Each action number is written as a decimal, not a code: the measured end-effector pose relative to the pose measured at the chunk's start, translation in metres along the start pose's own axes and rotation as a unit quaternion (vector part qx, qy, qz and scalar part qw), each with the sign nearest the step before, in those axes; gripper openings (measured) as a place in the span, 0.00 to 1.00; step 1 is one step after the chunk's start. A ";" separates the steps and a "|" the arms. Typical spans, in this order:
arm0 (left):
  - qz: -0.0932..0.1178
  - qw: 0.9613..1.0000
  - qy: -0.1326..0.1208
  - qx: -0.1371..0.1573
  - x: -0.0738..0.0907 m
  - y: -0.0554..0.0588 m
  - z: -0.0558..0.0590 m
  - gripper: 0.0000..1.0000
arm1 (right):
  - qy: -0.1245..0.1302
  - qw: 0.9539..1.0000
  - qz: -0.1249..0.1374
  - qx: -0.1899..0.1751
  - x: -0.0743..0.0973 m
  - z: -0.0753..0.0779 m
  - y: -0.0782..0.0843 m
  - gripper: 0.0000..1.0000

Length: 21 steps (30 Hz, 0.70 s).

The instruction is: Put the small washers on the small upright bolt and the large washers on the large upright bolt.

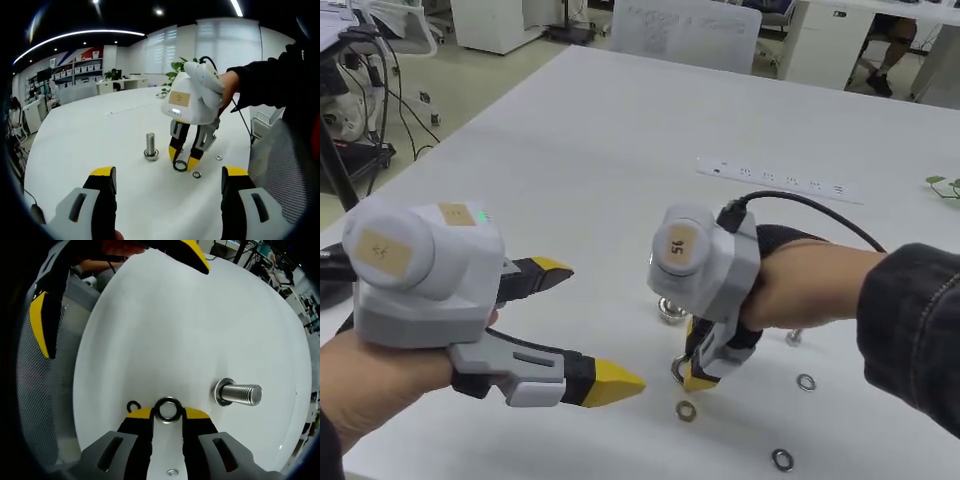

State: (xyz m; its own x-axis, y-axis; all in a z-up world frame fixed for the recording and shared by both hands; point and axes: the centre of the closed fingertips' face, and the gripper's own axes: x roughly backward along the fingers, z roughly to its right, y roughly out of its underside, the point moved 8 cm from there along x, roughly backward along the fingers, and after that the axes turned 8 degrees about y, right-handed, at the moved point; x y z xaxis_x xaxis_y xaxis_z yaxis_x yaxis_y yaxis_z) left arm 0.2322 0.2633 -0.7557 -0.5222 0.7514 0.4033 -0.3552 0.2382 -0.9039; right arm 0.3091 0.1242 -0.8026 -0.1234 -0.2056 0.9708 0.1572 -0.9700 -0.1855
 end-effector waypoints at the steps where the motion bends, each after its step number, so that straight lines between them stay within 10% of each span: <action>1: -0.001 1.000 0.000 0.000 0.000 0.000 0.000 0.87 | 0.000 1.000 0.000 0.000 0.000 0.000 0.000 0.22; 21: -0.006 1.000 0.002 0.000 -0.002 0.000 0.000 0.86 | 0.002 1.000 0.001 -0.002 0.000 0.001 0.001 0.22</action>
State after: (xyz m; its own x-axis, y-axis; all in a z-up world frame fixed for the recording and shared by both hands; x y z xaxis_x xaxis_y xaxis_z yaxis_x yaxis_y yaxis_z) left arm 0.2332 0.2616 -0.7570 -0.5139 0.7513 0.4141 -0.3616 0.2480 -0.8987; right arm 0.3103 0.1237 -0.8023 -0.1276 -0.2074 0.9699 0.1529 -0.9703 -0.1874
